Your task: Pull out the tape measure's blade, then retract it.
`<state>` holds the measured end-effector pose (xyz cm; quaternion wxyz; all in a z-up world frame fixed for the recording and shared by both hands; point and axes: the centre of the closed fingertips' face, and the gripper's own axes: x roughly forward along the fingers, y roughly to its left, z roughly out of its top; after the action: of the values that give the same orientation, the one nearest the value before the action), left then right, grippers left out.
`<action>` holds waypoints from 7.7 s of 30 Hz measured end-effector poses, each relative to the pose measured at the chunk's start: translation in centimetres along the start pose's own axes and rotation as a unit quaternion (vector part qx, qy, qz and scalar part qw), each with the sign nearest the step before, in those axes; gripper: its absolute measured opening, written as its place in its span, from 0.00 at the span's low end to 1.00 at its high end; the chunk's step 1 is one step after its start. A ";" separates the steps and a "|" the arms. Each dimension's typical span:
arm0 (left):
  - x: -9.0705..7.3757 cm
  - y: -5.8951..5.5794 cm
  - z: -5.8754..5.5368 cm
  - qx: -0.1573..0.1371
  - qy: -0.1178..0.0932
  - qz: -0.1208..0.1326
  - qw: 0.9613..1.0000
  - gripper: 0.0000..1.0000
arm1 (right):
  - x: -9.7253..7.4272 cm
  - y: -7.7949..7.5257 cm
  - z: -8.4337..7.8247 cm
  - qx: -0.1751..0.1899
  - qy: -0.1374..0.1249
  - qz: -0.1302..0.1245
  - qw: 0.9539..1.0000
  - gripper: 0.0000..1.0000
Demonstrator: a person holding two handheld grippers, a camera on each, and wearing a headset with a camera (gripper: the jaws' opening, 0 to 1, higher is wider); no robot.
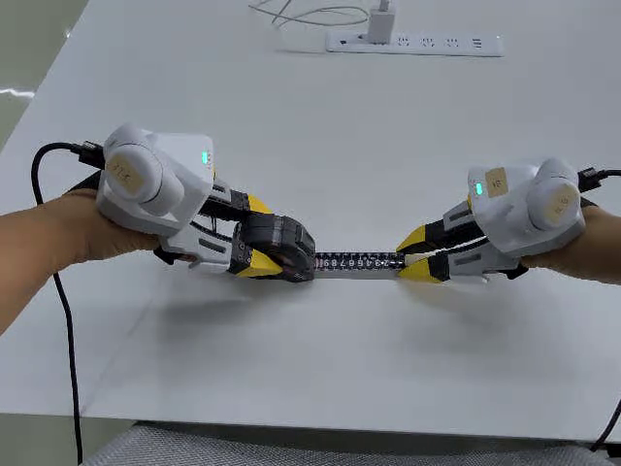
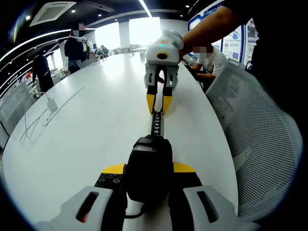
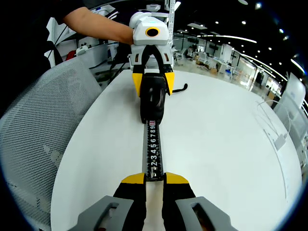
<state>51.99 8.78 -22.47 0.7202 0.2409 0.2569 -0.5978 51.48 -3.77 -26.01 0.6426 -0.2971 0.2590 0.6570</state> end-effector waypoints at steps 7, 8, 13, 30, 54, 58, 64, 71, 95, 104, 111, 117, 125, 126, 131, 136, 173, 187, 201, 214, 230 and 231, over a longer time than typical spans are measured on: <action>0.0 0.0 0.0 0.000 -0.002 0.002 1.000 0.27 | -1.0 -0.1 -1.0 0.005 0.007 -0.005 1.000 0.07; 0.0 0.0 0.0 0.000 -0.002 0.002 1.000 0.27 | -1.2 -0.2 -1.3 0.005 0.009 -0.006 1.000 0.07; 0.0 0.0 0.0 0.000 -0.002 0.001 1.000 0.27 | -1.7 -0.2 -1.9 0.008 0.015 -0.010 1.000 0.07; 0.1 0.0 0.0 0.000 -0.003 0.001 1.000 0.27 | -2.9 -0.2 -3.1 0.017 0.018 -0.012 1.000 0.07; 0.1 0.1 0.1 0.002 -0.003 0.000 1.000 0.27 | -5.3 -0.3 -5.7 0.033 0.029 -0.020 0.999 0.07; 0.2 0.1 0.1 0.001 -0.003 0.001 1.000 0.27 | -5.7 -0.3 -6.1 0.036 0.031 -0.023 0.999 0.07; 0.1 0.1 0.1 0.001 -0.003 0.001 1.000 0.27 | -6.2 -0.4 -6.6 0.040 0.036 -0.026 0.998 0.07; 0.1 0.1 0.1 0.001 -0.005 0.001 1.000 0.27 | -6.8 -0.5 -7.5 0.046 0.039 -0.030 0.998 0.07; 0.1 0.0 0.0 0.000 -0.005 0.003 1.000 0.27 | -8.7 -0.4 -9.3 0.057 0.051 -0.036 0.996 0.07; 0.2 0.0 0.1 0.000 -0.006 0.002 1.000 0.27 | -8.7 -0.5 -9.3 0.057 0.050 -0.038 0.996 0.08; 0.2 0.1 0.1 0.000 -0.007 0.003 1.000 0.27 | -8.6 -0.6 -9.2 0.059 0.055 -0.037 0.996 0.09; 0.2 0.1 0.1 0.000 -0.007 0.004 1.000 0.28 | -8.6 -0.6 -9.1 0.062 0.052 -0.036 0.996 0.09; 0.2 0.1 0.1 0.003 0.006 0.006 1.000 0.29 | -8.6 -0.5 -9.1 0.067 0.045 -0.033 0.996 0.10; 0.2 0.1 0.0 0.004 0.007 0.006 1.000 0.29 | -8.6 -0.5 -9.0 0.067 0.045 -0.033 0.996 0.10; 0.2 0.0 0.0 0.015 0.011 0.008 1.000 0.30 | -8.7 -0.6 -9.2 0.075 0.045 -0.034 0.996 0.10; 0.2 0.0 -0.1 0.024 0.015 0.013 1.000 0.31 | -9.0 -0.5 -9.3 0.100 0.039 -0.033 0.994 0.11; -3.1 0.5 -0.9 -0.221 -0.039 0.199 0.954 0.75 | -10.0 0.7 -7.8 0.249 -0.020 -0.166 0.954 0.48; -5.0 -1.7 -1.5 -0.291 -0.036 0.276 0.915 0.92 | -10.2 3.8 -5.4 0.306 -0.048 -0.228 0.923 0.64; -7.1 -3.6 0.4 -0.319 -0.067 0.313 0.892 0.99 | -12.0 5.7 -2.7 0.322 -0.080 -0.272 0.903 0.77; -8.3 -4.1 0.5 -0.321 -0.064 0.336 0.883 0.99 | -13.2 6.0 -1.7 0.319 -0.094 -0.297 0.895 0.99; -8.2 -3.9 0.9 -0.322 -0.064 0.339 0.882 0.99 | -13.2 6.1 -1.5 0.315 -0.092 -0.294 0.898 0.98; -8.1 -3.9 1.0 -0.323 -0.066 0.337 0.882 0.99 | -13.2 6.1 -1.4 0.314 -0.093 -0.293 0.898 0.98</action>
<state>46.94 13.45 -16.51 0.9312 0.0271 0.2914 -0.2174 45.46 -14.15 -17.73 0.8870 -0.0801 0.2922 0.3484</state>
